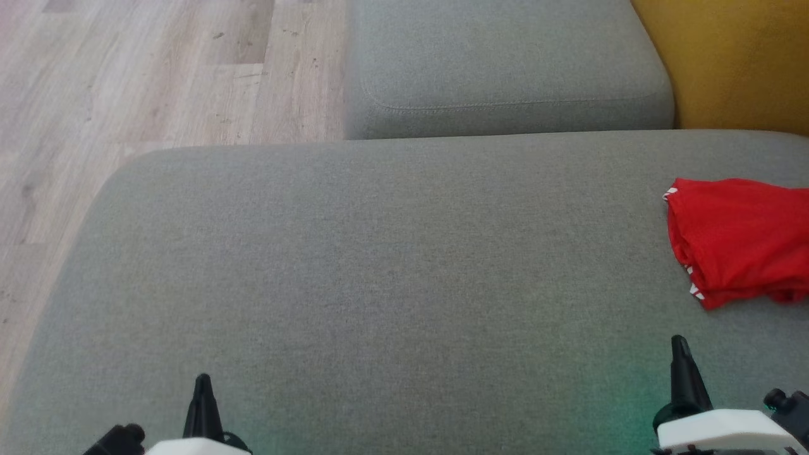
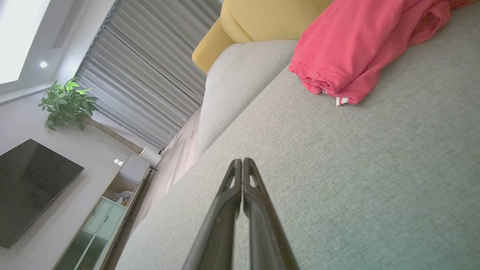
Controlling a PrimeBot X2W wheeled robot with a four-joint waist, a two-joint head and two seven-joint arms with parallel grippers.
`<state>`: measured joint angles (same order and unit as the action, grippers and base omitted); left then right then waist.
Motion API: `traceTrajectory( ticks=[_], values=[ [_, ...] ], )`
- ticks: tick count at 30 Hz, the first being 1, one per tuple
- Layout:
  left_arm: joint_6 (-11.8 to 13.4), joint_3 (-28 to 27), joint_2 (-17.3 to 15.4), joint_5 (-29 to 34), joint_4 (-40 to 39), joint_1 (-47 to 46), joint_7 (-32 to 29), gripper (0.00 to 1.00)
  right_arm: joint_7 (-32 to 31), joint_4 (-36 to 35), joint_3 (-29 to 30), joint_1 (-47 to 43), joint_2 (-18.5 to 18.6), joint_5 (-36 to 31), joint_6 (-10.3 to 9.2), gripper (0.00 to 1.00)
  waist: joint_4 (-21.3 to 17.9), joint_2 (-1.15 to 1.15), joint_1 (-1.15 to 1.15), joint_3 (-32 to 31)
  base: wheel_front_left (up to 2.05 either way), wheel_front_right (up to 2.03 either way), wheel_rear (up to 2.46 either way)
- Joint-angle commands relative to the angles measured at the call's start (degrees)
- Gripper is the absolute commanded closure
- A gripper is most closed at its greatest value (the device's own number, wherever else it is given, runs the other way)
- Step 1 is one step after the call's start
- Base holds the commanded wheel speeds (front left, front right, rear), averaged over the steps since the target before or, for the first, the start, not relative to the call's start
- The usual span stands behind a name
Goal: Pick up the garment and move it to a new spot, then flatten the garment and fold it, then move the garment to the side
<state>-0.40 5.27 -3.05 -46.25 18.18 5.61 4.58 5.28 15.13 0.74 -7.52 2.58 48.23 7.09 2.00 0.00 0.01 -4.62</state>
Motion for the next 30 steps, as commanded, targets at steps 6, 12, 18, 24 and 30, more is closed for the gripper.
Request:
traceTrajectory(
  ticks=[6, 12, 18, 24, 30],
  values=[
    [-1.0, -2.7, 0.0, -5.3, -2.2, -4.5, -1.1, 1.00, -1.2, -1.7, 0.3, 4.1, 0.9, 5.3, 0.21, 1.00, -0.2, 0.00, 0.00, 0.5, 0.00, 0.00, 0.00],
    [-1.6, -3.6, 0.0, -9.5, -2.4, -5.2, -2.1, 1.00, -2.1, -1.7, 0.7, 5.1, 1.0, 9.4, 0.23, 1.00, -0.4, 0.00, 0.00, 0.9, 0.00, 0.00, 0.00],
    [-2.1, -4.4, 0.1, -12.9, -2.6, -5.9, -3.0, 1.00, -3.0, -1.6, 1.1, 5.9, 1.0, 12.7, 0.24, 1.00, -0.5, 0.00, -0.01, 1.3, 0.00, 0.00, 0.00],
    [-2.7, -5.3, 0.1, -17.0, -2.8, -6.6, -4.0, 1.00, -3.9, -1.6, 1.5, 6.9, 1.0, 16.7, 0.26, 1.00, -0.7, 0.00, -0.01, 1.7, 0.00, 0.00, 0.00],
    [-3.4, -6.2, 0.1, -21.2, -3.0, -7.4, -5.0, 1.00, -4.9, -1.5, 2.0, 7.8, 1.0, 20.8, 0.28, 1.00, -0.9, 0.00, -0.01, 2.2, 0.00, 0.00, 0.00]
  ],
)
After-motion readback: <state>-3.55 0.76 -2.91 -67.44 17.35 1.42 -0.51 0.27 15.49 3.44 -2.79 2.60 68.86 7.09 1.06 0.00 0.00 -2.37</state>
